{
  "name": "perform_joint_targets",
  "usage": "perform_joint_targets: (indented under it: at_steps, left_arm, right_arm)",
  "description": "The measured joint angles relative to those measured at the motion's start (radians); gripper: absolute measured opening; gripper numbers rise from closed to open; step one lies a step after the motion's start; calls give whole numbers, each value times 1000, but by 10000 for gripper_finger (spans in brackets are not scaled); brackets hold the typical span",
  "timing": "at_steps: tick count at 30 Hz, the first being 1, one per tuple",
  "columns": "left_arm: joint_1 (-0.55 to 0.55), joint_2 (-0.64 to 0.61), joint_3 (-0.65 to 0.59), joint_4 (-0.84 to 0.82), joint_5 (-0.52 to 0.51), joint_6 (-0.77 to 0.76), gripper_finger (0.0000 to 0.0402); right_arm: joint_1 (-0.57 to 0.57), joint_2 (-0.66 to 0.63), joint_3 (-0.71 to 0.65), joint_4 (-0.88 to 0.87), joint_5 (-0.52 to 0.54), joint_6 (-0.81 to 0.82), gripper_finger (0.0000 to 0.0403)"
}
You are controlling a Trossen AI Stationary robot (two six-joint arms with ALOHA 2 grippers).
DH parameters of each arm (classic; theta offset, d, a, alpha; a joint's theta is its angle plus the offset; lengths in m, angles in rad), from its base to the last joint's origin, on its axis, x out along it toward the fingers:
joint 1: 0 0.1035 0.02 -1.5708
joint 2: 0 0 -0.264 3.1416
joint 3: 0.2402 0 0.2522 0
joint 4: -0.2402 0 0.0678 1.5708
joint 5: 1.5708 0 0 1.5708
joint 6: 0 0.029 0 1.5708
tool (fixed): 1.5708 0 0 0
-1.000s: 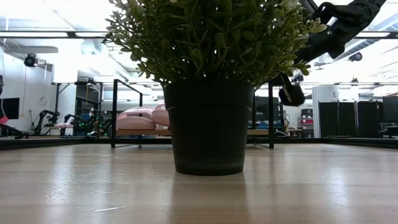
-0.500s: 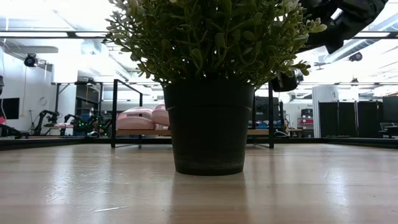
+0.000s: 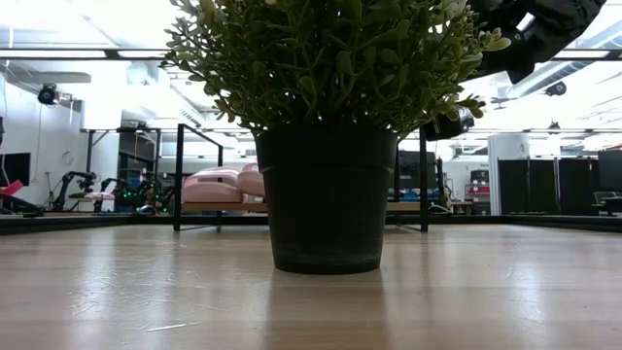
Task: Pick and place slides into the shelf
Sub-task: Put the gray slide on the shelf
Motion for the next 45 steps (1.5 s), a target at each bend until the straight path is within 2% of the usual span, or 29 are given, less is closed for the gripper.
perform_joint_targets:
  at_steps: [3, 7, 12, 16, 22, 29, 35, 45]
  left_arm:
    - [-10, 15, -3, 63, -50, 80, 238]
    - [4, 44, -2, 105, -87, 90, 238]
    - [10, 101, 7, 144, -77, 126, 238]
    - [9, 162, 45, 146, -75, 194, 238]
    - [9, 222, 134, 152, -157, 305, 238]
    - [9, 215, 165, 184, -211, 382, 238]
    - [10, 203, 165, 199, -216, 420, 237]
    - [-23, 201, 165, 226, -220, 402, 238]
  right_arm:
    - [1, 0, 0, 4, -1, 15, 51]
    - [1, 0, 0, 35, -1, 33, 51]
    - [1, 0, 0, 118, -2, 52, 51]
    - [4, 1, 13, 108, -2, 59, 51]
    - [5, 3, 68, 59, -2, 21, 51]
    - [4, 1, 103, -4, -4, -13, 51]
    - [4, 1, 104, -5, -5, -14, 50]
    - [1, 1, 103, -17, -9, -1, 50]
